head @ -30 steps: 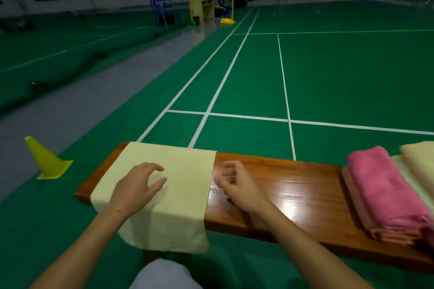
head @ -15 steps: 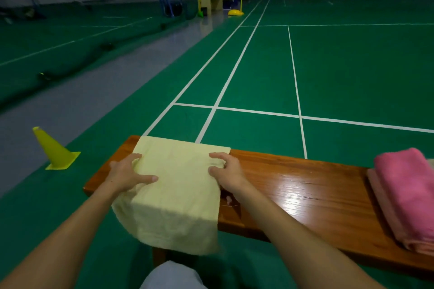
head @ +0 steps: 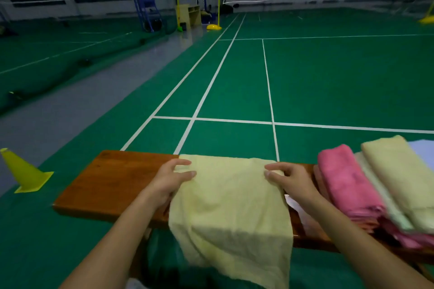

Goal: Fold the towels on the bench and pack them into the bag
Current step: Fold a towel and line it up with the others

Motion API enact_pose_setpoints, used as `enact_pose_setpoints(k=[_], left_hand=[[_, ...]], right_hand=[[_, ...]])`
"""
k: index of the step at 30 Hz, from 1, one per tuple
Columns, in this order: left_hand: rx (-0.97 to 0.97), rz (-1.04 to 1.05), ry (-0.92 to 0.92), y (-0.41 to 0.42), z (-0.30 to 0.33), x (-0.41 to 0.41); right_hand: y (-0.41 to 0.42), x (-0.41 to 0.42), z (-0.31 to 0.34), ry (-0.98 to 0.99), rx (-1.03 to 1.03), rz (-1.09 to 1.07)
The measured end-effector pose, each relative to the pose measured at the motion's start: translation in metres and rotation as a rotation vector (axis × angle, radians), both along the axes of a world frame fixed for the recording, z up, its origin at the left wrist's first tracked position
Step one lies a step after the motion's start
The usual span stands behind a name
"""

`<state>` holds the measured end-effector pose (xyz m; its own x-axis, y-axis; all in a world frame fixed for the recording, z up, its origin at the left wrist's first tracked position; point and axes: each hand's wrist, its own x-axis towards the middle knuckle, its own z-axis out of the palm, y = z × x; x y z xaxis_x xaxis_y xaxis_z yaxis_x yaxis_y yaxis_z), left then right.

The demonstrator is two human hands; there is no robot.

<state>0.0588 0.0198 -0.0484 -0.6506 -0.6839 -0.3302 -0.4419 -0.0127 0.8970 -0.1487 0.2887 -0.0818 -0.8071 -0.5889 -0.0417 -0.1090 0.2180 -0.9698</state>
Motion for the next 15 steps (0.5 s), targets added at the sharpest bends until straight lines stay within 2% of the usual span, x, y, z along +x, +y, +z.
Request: enact_pose_setpoints(k=[5, 8, 10, 12, 15], left_hand=[[0.109, -0.143, -0.103, 0.044, -0.001, -0.026], [0.088, -0.298, -0.216, 0.046, 0.003, -0.028], [0.064, -0.379, -0.268, 0.043, 0.007, -0.026], [0.048, -0.406, -0.28, 0.038, 0.014, -0.024], [0.068, -0.407, -0.222, 0.038, 0.031, -0.021]], right_hand=[[0.06, -0.023, -0.012, 0.046, 0.034, 0.001], [0.077, -0.026, -0.018, 0.042, 0.076, 0.058], [0.083, -0.024, -0.015, 0.025, 0.034, 0.066], [0.088, -0.023, -0.007, -0.035, -0.011, 0.08], [0.096, -0.024, 0.01, -0.167, 0.034, 0.166]])
